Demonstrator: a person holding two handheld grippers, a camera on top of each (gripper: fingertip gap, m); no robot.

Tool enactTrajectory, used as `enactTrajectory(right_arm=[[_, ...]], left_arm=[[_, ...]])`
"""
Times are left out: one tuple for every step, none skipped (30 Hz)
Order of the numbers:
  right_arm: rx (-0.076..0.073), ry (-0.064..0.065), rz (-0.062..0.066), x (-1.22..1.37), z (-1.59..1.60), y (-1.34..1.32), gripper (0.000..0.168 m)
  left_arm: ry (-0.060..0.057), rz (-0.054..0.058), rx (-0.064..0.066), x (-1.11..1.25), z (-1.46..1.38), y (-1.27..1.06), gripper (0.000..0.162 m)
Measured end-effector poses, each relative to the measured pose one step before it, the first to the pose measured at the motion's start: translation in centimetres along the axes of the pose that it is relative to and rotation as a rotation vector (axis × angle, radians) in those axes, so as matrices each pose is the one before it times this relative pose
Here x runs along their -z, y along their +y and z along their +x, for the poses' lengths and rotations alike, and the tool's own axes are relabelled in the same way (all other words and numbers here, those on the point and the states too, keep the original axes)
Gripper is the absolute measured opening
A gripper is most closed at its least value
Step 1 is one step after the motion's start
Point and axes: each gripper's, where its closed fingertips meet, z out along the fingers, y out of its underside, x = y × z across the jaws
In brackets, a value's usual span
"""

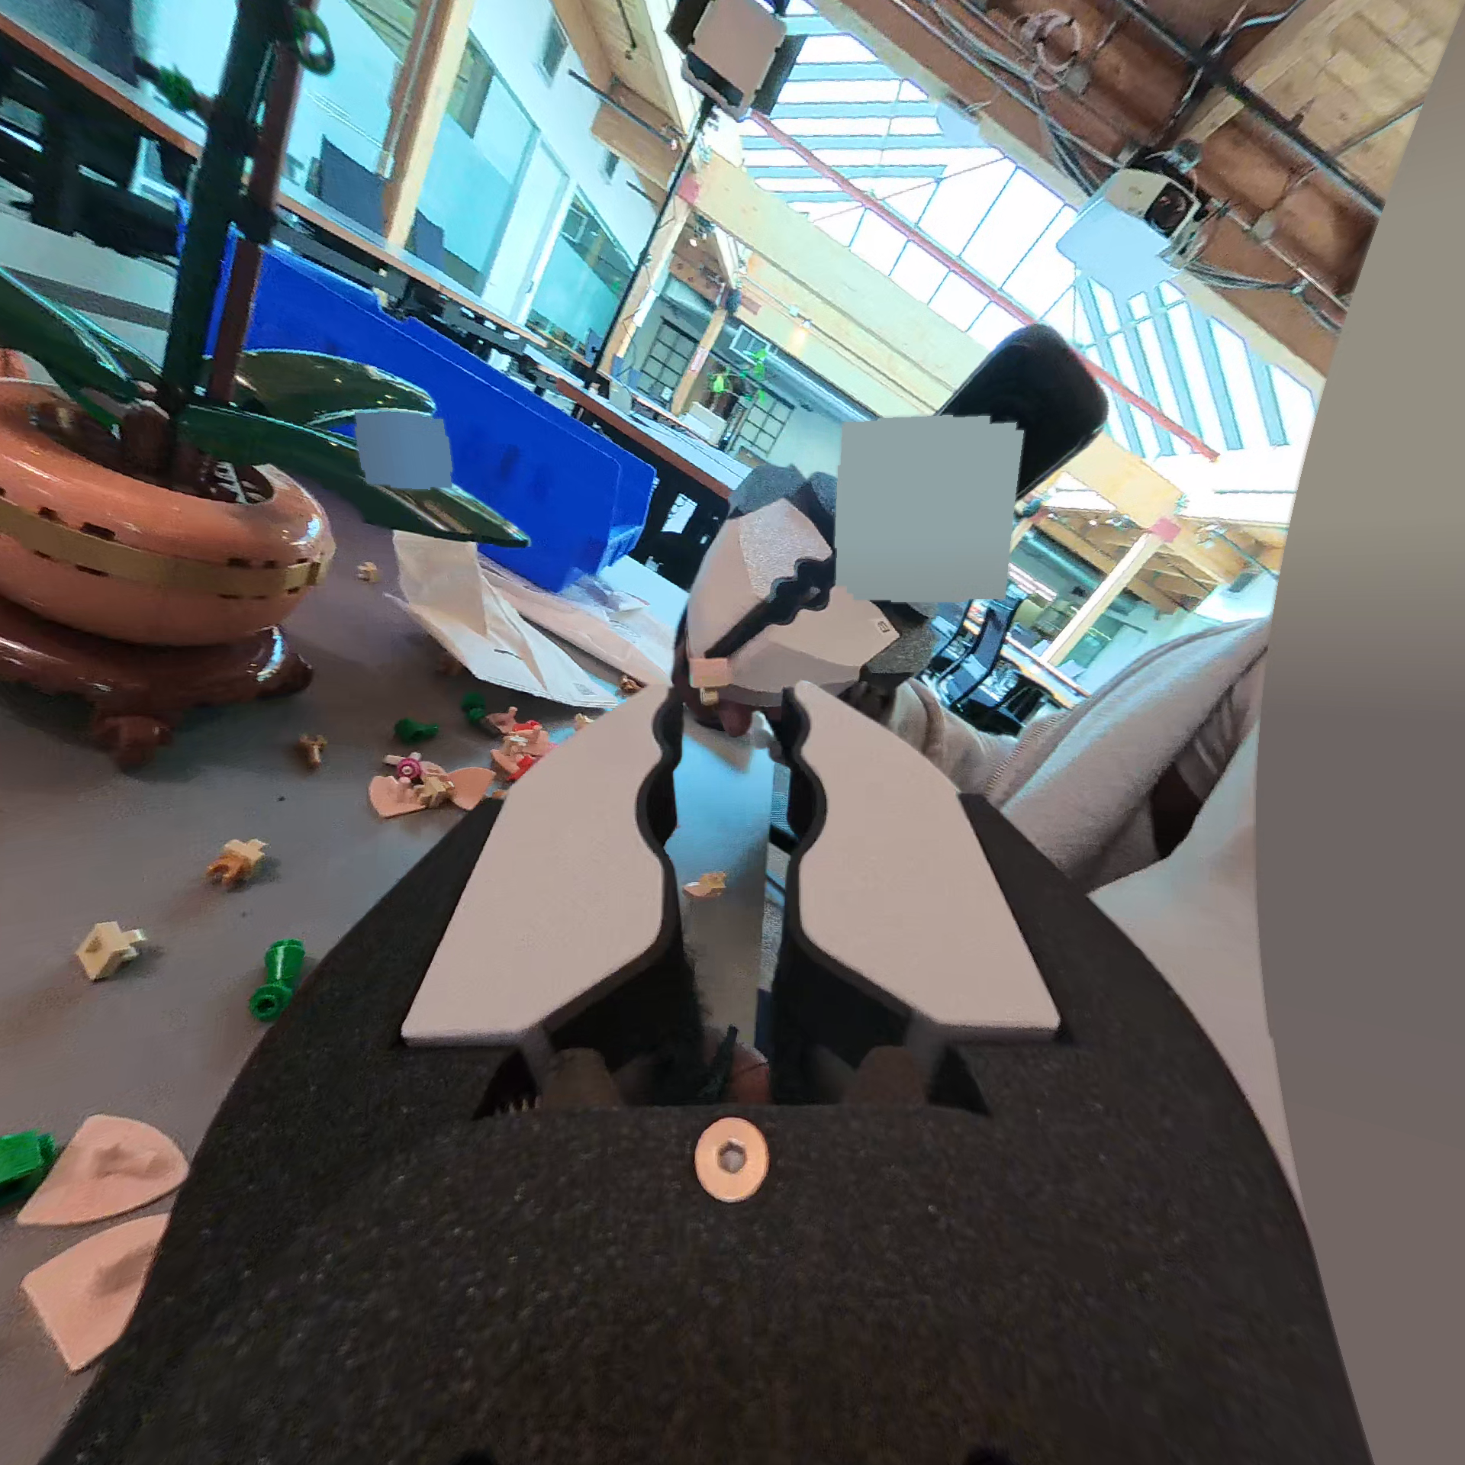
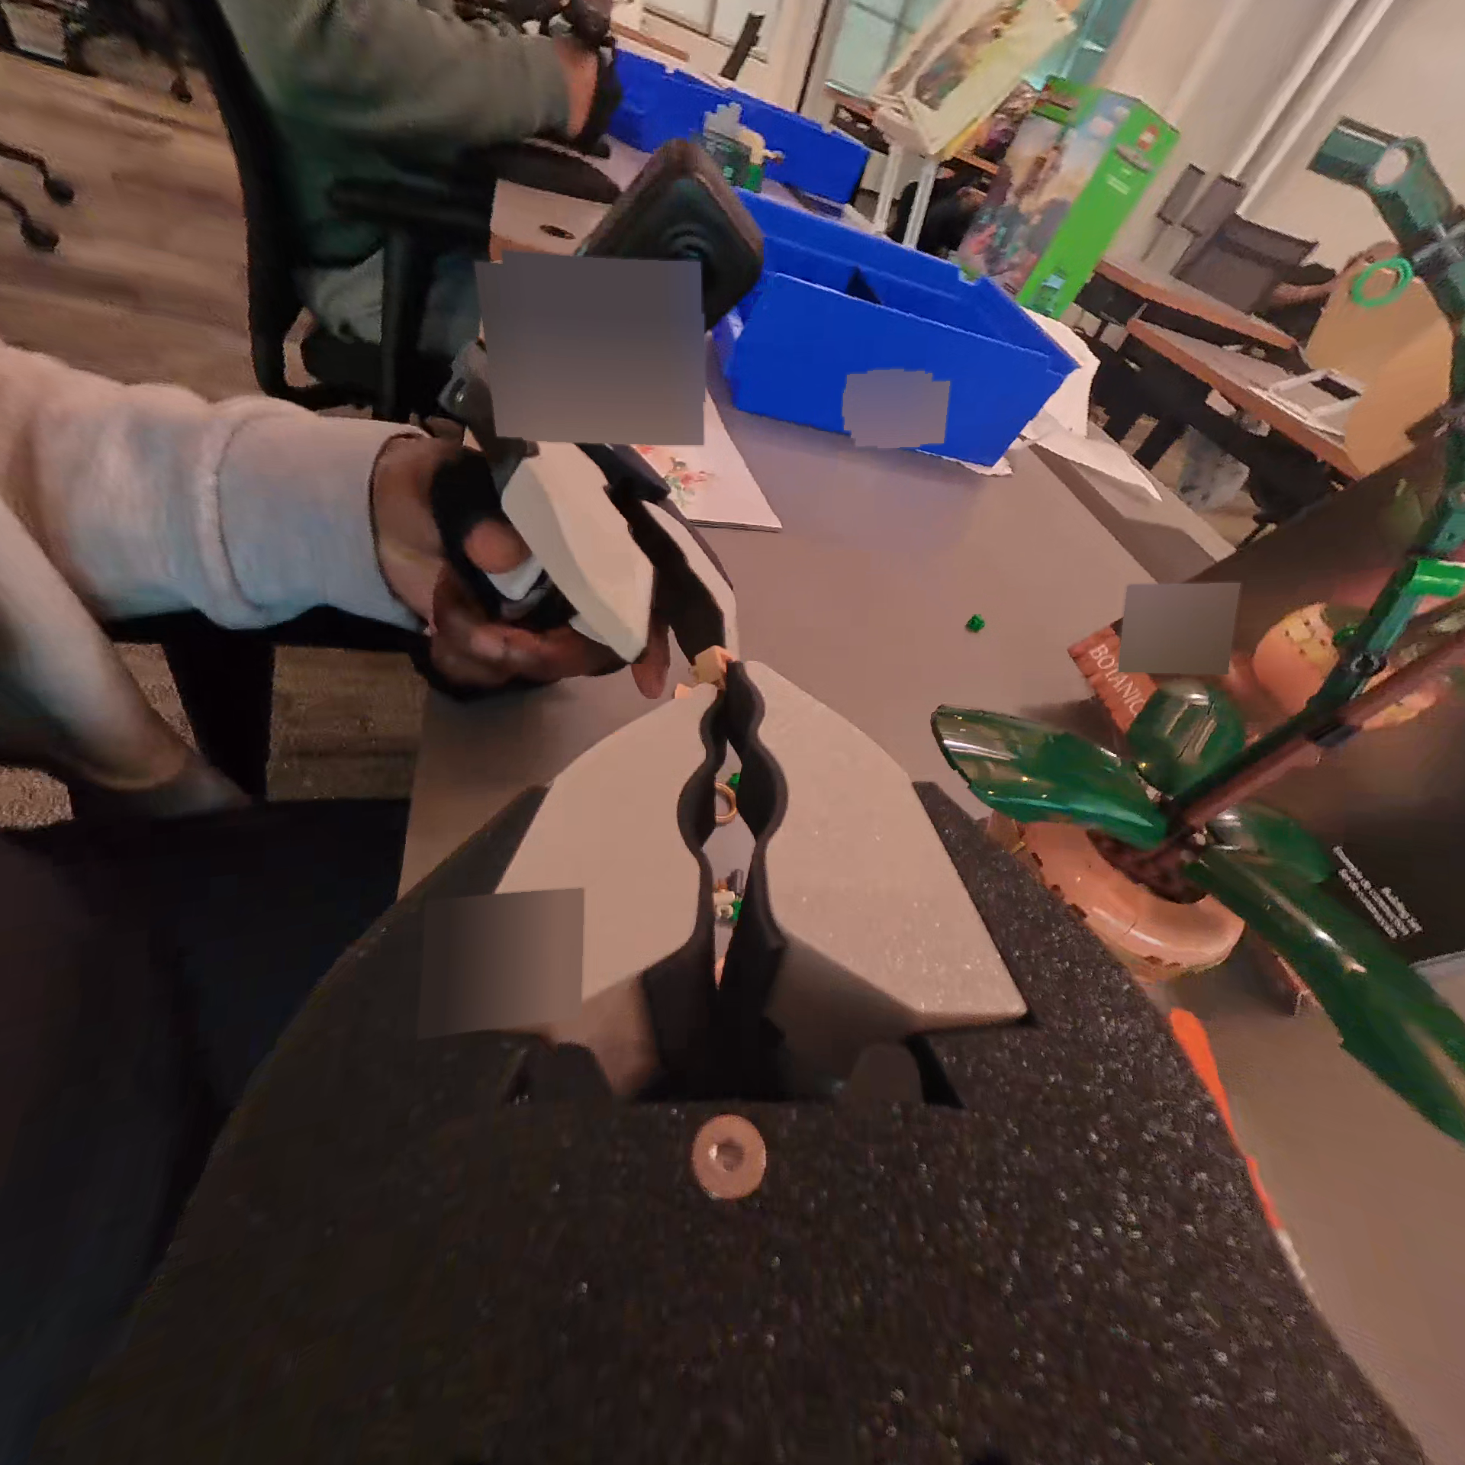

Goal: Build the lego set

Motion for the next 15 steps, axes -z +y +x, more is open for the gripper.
enactTrajectory(right_arm=[[-0.0051,0.0122,-0.0034,-0.053,-0.019,0.014,0.000],[0.0018,0.0057,-0.0041,-0.052,-0.115,-0.007,0.000],[-0.0010,-0.0030,0.0029,-0.056,-0.240,-0.127,0.000],[-0.0047,-0.0030,0.0041,-0.044,-0.219,-0.133,0.000],[-0.0030,0.0069,-0.0035,-0.036,-0.039,-0.024,0.000],[0.0020,0.0048,0.0010,0.016,-0.034,-0.060,0.000],[-0.0018,-0.0009,0.0051,0.047,-0.065,-0.100,0.000],[-0.0050,-0.0025,0.0031,0.032,-0.095,-0.034,0.000],[0.0003,-0.0053,0.0019,0.047,-0.136,-0.018,0.000],[0.0083,-0.0091,0.0022,0.079,-0.185,-0.040,0.000],[0.0174,-0.0131,0.0012,0.116,-0.235,-0.081,0.000],[0.0208,-0.0106,-0.0048,0.099,-0.205,-0.030,0.000],[0.0272,-0.0063,-0.0155,0.062,-0.131,0.116,0.000],[0.0267,0.0023,-0.0176,0.022,-0.025,0.171,0.000],[0.0205,-0.0012,-0.0119,-0.009,-0.054,0.117,0.000]], left_arm=[[-0.0074,0.0072,-0.0021,0.004,-0.066,-0.087,0.021],[-0.0072,0.0043,0.0002,0.023,-0.083,-0.058,0.018],[-0.0068,0.0023,-0.0027,0.017,-0.084,-0.033,0.015],[-0.0043,0.0058,-0.0038,0.022,-0.029,-0.077,0.013],[0.0053,0.0021,-0.0057,0.004,0.125,-0.032,0.009],[0.0032,0.0003,-0.0079,0.000,0.114,-0.010,0.007],[0.0005,-0.0011,-0.0154,0.008,0.091,0.009,0.007],[0.0012,-0.0057,-0.0130,0.033,0.093,0.054,0.007],[0.0063,-0.0096,-0.0054,0.022,0.136,0.101,0.007],[0.0149,-0.0118,0.0089,0.012,0.212,0.127,0.006],[0.0206,-0.0156,0.0189,-0.004,0.238,0.160,0.007],[0.0125,-0.0164,0.0146,-0.020,0.154,0.189,0.007],[-0.0006,-0.0180,0.0034,-0.035,-0.001,0.222,0.007],[-0.0072,-0.0143,0.0035,-0.034,-0.090,0.166,0.006],[-0.0055,-0.0165,0.0036,-0.019,-0.060,0.183,0.007]])
